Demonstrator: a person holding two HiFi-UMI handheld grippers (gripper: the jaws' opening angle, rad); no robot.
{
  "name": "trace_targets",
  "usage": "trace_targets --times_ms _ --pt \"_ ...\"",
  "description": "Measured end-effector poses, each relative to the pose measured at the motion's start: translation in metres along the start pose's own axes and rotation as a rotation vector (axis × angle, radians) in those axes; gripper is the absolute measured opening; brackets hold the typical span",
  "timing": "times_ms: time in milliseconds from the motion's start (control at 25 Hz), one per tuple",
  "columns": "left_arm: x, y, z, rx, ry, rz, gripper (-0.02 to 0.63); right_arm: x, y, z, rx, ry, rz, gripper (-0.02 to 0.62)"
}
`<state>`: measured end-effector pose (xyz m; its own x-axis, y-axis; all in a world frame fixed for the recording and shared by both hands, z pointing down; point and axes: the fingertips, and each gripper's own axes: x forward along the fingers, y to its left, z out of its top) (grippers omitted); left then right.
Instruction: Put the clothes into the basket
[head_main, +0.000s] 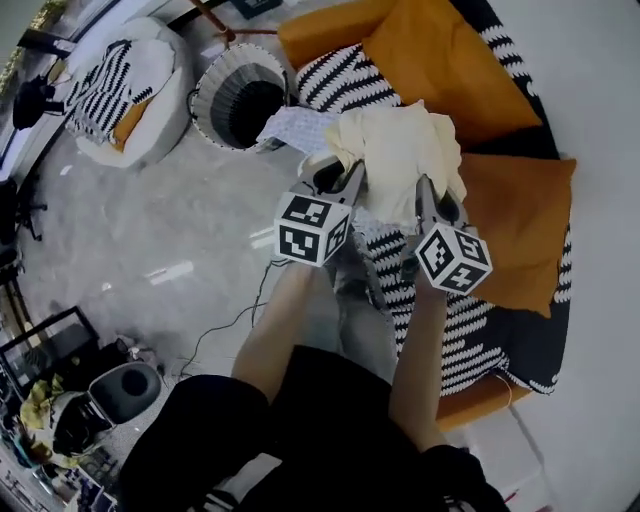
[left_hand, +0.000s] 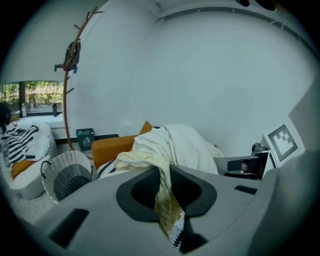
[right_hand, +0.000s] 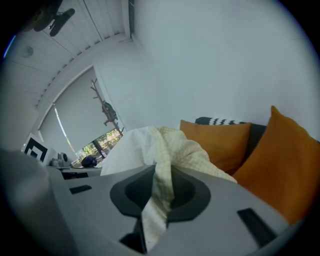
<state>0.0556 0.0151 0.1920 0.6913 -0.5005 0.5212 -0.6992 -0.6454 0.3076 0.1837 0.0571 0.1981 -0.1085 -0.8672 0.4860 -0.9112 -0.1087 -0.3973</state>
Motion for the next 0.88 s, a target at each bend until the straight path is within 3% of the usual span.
trace_targets --times_ms 320,680,880 --pt "-0.055 0.170 0.007 -0.122 -0.031 0.238 0.054 0.134 0.143 -0.019 -0.119 0.152 0.247 0.061" --pt "-0.073 0.347 0.005 -0.189 -0.050 0.399 0.054 0.282 0.264 -0.054 -0.212 0.254 0.413 0.061" --pt "-0.063 0.423 -0.007 -0.224 -0.089 0.451 0.054 0.348 0.306 -0.080 -0.281 0.283 0.479 0.061"
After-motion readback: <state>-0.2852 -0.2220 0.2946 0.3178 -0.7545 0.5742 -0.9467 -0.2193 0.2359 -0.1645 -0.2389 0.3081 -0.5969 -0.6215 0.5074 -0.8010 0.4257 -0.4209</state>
